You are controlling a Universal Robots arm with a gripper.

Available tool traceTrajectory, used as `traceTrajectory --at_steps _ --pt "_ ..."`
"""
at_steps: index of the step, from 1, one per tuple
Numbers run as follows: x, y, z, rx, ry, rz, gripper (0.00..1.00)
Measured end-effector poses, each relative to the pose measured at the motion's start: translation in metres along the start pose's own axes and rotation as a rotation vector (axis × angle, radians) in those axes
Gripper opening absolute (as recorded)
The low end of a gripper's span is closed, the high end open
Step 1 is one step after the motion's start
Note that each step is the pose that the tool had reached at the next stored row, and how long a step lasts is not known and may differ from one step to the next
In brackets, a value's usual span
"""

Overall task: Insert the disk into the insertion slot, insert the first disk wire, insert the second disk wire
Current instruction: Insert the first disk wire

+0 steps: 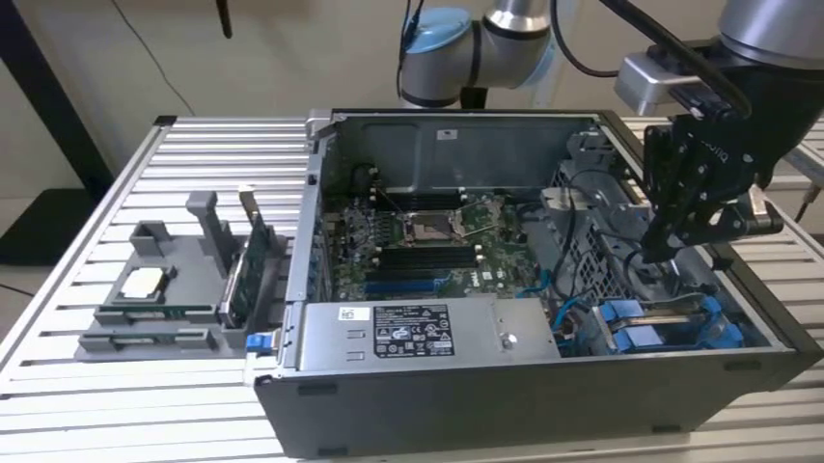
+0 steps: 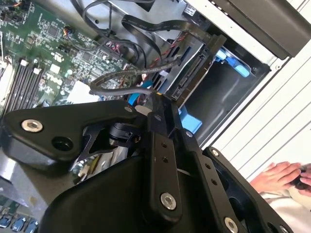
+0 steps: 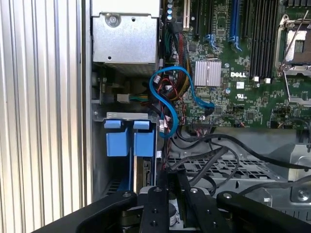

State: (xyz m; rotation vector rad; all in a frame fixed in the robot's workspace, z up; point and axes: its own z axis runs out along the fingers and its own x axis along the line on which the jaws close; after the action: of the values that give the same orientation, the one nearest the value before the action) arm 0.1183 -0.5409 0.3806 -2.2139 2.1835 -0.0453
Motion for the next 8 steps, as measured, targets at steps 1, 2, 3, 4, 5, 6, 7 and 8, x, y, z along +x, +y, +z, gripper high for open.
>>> traceTrajectory --at_steps 1,2,3,4,5,6,7,8 --pt "0.0006 -0.0003 0.001 0.0 -0.0001 0.0 0.19" --pt "0.001 -0.0005 0.0018 0.0 -0.0001 0.0 0.19" --pt "0.0013 -0.0007 0.0023 0.0 0.0 0.0 0.19" --pt "0.0015 -0.0009 0.0028 0.0 0.0 0.0 0.19" --pt "0.0017 -0.001 0.0033 0.0 0.0 0.0 0.19" --pt "0.0019 -0.0012 0.0037 0.0 0.0 0.0 0.19" --pt "0.002 -0.0014 0.0042 0.0 0.0 0.0 0.19" --pt "0.0022 -0.0016 0.0047 0.0 0.0 0.0 0.19"
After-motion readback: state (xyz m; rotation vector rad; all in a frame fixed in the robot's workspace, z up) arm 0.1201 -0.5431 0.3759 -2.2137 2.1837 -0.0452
